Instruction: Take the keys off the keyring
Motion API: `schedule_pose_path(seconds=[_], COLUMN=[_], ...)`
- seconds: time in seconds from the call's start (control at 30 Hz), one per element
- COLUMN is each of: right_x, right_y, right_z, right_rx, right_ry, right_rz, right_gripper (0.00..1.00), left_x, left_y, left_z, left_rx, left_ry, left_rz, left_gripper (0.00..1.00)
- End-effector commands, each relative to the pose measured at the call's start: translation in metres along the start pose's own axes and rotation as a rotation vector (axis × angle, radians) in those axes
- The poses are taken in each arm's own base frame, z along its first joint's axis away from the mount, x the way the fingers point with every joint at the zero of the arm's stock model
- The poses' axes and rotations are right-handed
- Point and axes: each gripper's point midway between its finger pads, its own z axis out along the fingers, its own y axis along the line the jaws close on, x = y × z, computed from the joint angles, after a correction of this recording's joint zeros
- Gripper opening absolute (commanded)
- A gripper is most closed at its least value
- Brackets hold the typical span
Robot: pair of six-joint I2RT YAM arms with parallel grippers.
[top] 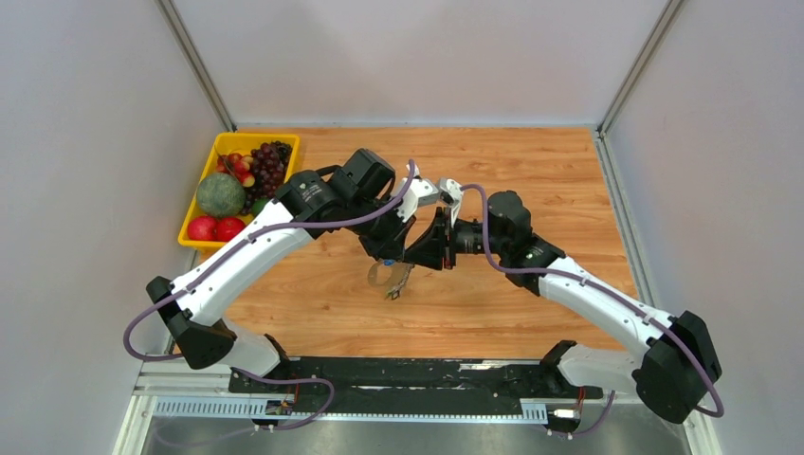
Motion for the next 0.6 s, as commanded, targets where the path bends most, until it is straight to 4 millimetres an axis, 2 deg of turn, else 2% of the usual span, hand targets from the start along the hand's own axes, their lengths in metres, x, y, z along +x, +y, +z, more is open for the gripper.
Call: schedule_pose_path(seconds=[0.0, 0.03, 0.07, 0.1, 0.17, 0.4, 0.5, 0.57], right_x=[-0.019, -0.02, -0.02, -0.02, -0.021, -0.014, -0.01, -0.011], right_y=[0.014, 0.015, 0.014, 0.012, 0.011, 0.025, 0.034, 0.036], right_z=[0.001, 0.0, -0.002, -0.005, -0.013, -0.049, -0.06, -0.063], right_rx=[-0.08, -0.082, -0.069, -0.051, -0.021, 0.015, 0.003, 0.009], right_ry=[0.005, 0.002, -0.009, -0.023, -0.06, -0.214, -0.252, -0.265], right_rz=[0.178, 0.164, 0.135, 0.096, -0.013, -0.496, -0.631, -0.662], right_gripper=[0.37, 0.48, 0.55, 0.6, 0.64, 0.61, 0.56, 0.51], left_x=[-0.021, -0.022, -0.022, -0.023, -0.025, -0.031, -0.033, -0.034], left_y=[-0.014, -0.013, -0.013, -0.014, -0.016, -0.024, -0.026, -0.027], left_z=[-0.008, -0.008, -0.008, -0.008, -0.009, -0.013, -0.014, -0.014], left_rx=[0.033, 0.032, 0.032, 0.035, 0.042, 0.084, 0.092, 0.099], left_ry=[-0.083, -0.085, -0.087, -0.093, -0.106, -0.131, -0.137, -0.139], left_rz=[0.084, 0.084, 0.079, 0.079, 0.077, 0.087, 0.091, 0.093], left_gripper=[0.0, 0.0, 0.0, 0.0, 0.0, 0.0, 0.0, 0.0])
